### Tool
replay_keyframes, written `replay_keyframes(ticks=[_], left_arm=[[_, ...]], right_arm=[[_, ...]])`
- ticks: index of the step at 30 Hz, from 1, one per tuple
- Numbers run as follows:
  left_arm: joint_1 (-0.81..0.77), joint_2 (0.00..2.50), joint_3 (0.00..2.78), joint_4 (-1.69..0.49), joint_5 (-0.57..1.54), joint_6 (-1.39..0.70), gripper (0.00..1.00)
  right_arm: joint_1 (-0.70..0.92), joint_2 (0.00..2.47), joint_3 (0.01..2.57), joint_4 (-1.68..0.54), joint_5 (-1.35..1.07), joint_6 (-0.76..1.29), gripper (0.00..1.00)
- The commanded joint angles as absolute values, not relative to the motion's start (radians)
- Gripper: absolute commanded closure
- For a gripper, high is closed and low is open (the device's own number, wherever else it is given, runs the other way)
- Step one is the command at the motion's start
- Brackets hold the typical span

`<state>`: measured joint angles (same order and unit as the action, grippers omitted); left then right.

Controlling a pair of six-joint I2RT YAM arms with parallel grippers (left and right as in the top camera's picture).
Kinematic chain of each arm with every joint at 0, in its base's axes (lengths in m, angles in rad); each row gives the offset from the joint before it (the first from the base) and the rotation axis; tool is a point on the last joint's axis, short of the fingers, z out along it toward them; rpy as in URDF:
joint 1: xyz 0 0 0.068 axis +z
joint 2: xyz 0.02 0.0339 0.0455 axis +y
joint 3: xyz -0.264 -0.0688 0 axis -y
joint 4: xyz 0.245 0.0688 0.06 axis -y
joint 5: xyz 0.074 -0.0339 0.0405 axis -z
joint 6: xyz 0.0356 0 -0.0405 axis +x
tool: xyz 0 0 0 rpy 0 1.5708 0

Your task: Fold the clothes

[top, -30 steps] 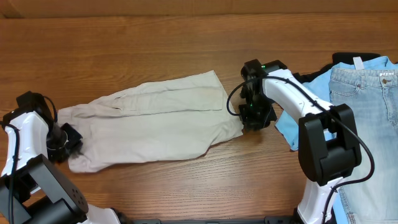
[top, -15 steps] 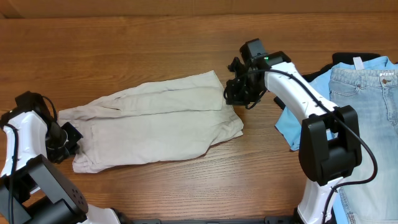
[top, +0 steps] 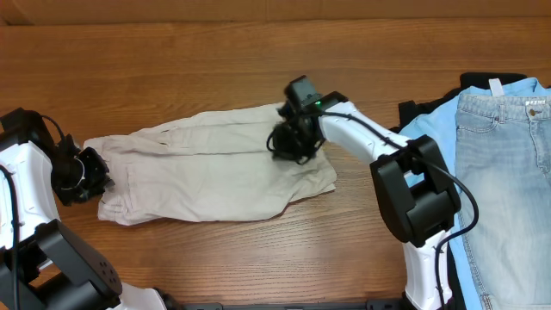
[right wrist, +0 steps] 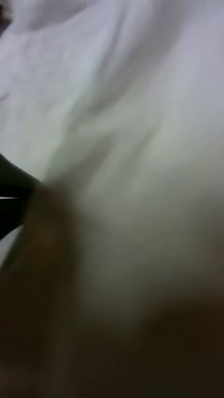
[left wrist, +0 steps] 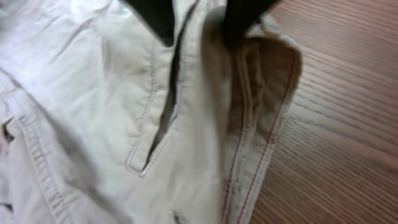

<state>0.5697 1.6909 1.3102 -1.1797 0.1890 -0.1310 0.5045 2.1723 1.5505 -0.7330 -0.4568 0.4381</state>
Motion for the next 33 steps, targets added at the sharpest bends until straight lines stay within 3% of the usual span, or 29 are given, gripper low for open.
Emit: replay_keyframes(ticks=[1,4,10,12,14,16,20,25,33], left_arm=[[0.566,1.7,1.334,-1.181,0.198,-0.112,0.57],[0.566,1.7,1.334,-1.189,0.198,-0.112,0.48],[0.562,1.7,1.334,-1.196,0.213,-0.112,0.44],[0.552,1.7,1.334,-1.19,0.237,-0.111,0.53],[0.533,1.7,1.334,-1.183,0.271,-0.098,0.78],[0.503,1.7,1.334,-1.176,0.289,-0.069,0.96],[0.415,1.7,1.322,-1.165,0.286,-0.021,0.96],[0.294,1.7,1.269,-1.087,0.241,-0.004,0.96],[0.241,1.7,1.155,-0.942,0.241,-0.038,0.96]], right_arm=[[0.474,2.168,1.571,-0.526,-0.306,0.493,0.96],[0.426,2.16,1.62,-0.43,-0.315,0.461,0.96],[0.364,2.145,1.847,-0.72,-0.341,0.294,0.9],[0.363,2.145,1.908,-0.855,-0.341,0.249,0.88],[0.363,2.145,1.935,-0.979,-0.342,0.235,0.88],[0.37,2.146,1.934,-1.083,-0.369,0.24,0.94],[0.4,2.155,1.864,-1.174,-0.406,0.332,0.96],[0.452,2.155,1.679,-1.032,-0.43,0.477,0.96],[0.464,2.155,1.454,-0.511,-0.487,0.693,0.96]])
